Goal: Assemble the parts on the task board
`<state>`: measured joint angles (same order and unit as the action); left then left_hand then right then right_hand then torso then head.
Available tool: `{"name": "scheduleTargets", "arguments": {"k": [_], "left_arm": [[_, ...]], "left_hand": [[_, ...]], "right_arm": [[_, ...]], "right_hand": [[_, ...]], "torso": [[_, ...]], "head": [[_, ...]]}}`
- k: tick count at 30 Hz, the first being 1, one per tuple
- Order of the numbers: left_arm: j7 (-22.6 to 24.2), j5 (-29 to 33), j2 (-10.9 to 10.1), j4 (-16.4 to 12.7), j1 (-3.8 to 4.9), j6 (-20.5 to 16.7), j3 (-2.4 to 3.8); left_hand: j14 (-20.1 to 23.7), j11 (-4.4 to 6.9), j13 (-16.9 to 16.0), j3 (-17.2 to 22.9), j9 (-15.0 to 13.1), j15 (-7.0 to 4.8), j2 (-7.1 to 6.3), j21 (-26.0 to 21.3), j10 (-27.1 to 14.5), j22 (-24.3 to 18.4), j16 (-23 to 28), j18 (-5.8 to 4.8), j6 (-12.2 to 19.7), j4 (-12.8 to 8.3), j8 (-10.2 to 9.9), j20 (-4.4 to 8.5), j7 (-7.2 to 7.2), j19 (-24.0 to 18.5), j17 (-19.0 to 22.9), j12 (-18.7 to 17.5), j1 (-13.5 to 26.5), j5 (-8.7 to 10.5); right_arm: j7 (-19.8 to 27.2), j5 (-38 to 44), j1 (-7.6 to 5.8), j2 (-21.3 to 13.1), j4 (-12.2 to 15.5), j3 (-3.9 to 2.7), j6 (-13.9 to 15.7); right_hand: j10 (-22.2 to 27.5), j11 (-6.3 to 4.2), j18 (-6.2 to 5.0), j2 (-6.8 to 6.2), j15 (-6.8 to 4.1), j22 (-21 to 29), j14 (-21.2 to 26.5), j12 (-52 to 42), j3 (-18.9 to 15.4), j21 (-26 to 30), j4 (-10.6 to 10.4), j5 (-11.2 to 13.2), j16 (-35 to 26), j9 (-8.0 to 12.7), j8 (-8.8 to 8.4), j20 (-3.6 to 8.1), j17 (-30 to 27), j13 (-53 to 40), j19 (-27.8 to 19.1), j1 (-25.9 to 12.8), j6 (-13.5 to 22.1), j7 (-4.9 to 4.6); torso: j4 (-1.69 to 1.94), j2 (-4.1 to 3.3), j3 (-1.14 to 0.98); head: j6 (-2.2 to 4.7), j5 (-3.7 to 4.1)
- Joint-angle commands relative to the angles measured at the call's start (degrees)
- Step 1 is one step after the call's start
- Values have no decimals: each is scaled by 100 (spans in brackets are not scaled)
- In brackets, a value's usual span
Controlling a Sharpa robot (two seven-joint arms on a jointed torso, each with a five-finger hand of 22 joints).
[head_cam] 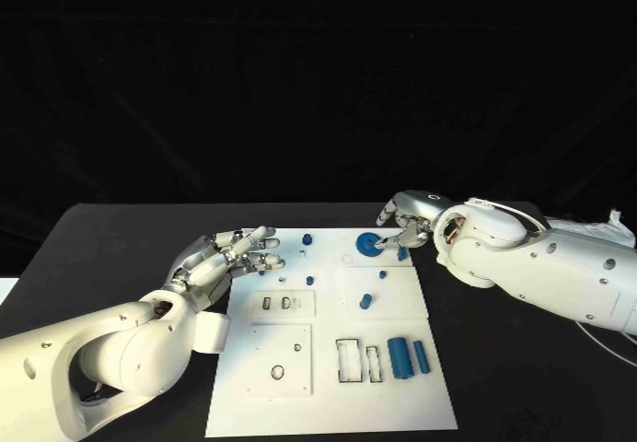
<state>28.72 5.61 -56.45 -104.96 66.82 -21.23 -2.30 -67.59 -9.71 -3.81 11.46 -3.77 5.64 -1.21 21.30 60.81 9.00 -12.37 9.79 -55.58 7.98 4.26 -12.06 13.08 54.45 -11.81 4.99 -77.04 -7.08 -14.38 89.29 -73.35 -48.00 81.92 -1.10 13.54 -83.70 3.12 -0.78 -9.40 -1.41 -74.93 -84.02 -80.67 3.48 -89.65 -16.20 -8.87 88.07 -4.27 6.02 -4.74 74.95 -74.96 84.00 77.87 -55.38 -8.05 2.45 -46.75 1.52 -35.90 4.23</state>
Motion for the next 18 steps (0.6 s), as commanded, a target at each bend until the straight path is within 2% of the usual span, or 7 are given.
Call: {"name": "scheduleTargets", "arguments": {"k": [1, 4, 8, 18], "left_arm": [[26, 7, 21, -4, 4, 140, 3], [24, 7, 26, 2, 4, 139, 3], [20, 7, 27, 13, 4, 134, 3], [12, 7, 28, 33, 3, 132, 3]], "left_hand": [[3, 24, 2, 9, -2, 30, 41, -17, -28, -5, 34, 66, 0, -45, -15, -11, -2, -32, -7, -32, -28, -10], [3, 24, 3, 13, -2, 29, 44, -17, -28, -6, 35, 66, 0, -48, -16, -10, -2, -32, -9, -33, -33, -11], [3, 25, 3, 22, -2, 28, 48, -16, -28, -6, 37, 67, 1, -57, -18, -9, -2, -32, -12, -34, -44, -12], [3, 25, 3, 22, -2, 28, 48, -16, -28, -6, 37, 67, 1, -57, -18, -9, -2, -32, -12, -34, -44, -12]], "right_arm": [[-76, -4, 13, 83, -118, 0, -366], [-48, -9, 24, 151, -199, 2, -420], [0, -17, 44, 197, -222, 3, -454], [54, -172, 57, 260, -217, 4, -513]], "right_hand": [[-317, -12, 78, 97, 37, -1505, -550, -121, 24, -34, -4, -48, 69, -9, 45, -51, 1268, -847, 599, -16, -73, 9], [-344, -15, 78, 117, 36, -1507, -555, -194, 29, -35, 6, -68, 83, -12, 62, -51, 1292, -912, 600, -10, -93, 13], [-376, -18, 78, 133, 34, -1507, -560, -279, 35, -35, 20, -78, 96, -13, 77, -49, 1316, -985, 600, 4, -114, 17], [-425, -22, 78, 190, 30, -1507, -574, -409, 58, -35, 74, -62, 132, -15, 106, -46, 1386, -1097, 600, 59, -162, 23]], "torso": [[15, -2, 9], [18, -6, 8], [16, -13, -4], [14, -10, -1]], "head": [[-30, 43], [-42, 33], [-51, 18], [-54, 17]]}}
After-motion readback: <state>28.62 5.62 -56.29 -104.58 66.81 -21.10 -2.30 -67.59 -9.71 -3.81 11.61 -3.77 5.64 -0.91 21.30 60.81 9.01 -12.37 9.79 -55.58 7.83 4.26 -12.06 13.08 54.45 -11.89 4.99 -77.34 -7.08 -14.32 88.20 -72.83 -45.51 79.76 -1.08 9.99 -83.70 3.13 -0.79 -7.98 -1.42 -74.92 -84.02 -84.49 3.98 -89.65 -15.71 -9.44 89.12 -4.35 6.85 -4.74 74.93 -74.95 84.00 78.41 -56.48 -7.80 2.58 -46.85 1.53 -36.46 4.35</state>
